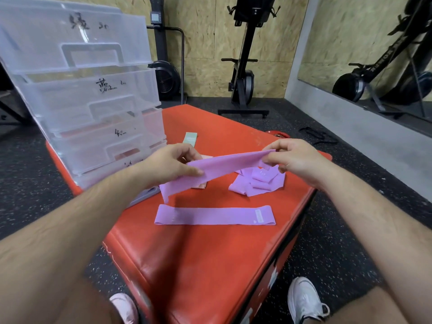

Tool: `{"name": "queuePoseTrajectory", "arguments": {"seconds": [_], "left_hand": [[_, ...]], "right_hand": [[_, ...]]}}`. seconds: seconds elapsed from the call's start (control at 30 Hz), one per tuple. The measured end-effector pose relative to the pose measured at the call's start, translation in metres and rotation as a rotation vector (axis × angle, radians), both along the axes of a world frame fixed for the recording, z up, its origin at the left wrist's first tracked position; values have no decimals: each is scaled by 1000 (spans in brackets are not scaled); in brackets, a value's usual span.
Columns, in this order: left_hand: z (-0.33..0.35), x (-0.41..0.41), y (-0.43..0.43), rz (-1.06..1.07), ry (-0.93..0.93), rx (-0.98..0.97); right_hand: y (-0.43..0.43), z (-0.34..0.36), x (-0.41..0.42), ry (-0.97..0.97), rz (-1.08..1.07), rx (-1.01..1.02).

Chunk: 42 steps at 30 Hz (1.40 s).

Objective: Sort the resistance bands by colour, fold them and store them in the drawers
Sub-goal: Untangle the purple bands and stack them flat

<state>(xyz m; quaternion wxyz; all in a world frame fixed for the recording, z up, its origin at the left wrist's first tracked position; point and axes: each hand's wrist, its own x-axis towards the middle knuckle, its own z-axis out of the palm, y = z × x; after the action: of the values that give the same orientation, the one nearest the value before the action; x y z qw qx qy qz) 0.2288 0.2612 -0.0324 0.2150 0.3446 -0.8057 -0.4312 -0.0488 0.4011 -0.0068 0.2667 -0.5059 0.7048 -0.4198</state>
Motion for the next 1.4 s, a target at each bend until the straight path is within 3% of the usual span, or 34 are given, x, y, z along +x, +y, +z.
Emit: {"name": "queuePoseTrajectory", "arguments": {"seconds": [0.17,0.27,0.4,0.57,0.73,0.87,1.1,1.3,1.4], "left_hand": [[-12,15,-1,-100,-375,-182],[-24,29,-6,-75,-462,-304],[-30,49,-11,46,-350,-341],[-24,56,6,227,-62,-95],[-25,65,19,266,72,86],[-37,74,24,257,175,194],[-53,76,30,290,322,322],[-65,78,25,376,177,180],[-71,71,26,369,-7,5]], "right_hand": [[15,-3,-3,65,15,-61],[23,-6,-5,96,0,-138],[28,-10,-3,69,-4,-173],[33,-22,2,24,-16,-162],[35,-28,4,8,-31,-119],[37,-31,4,-163,-26,-148],[44,-52,0,16,-81,-90],[42,-64,3,43,-106,0],[41,-69,2,83,-98,52]]}}
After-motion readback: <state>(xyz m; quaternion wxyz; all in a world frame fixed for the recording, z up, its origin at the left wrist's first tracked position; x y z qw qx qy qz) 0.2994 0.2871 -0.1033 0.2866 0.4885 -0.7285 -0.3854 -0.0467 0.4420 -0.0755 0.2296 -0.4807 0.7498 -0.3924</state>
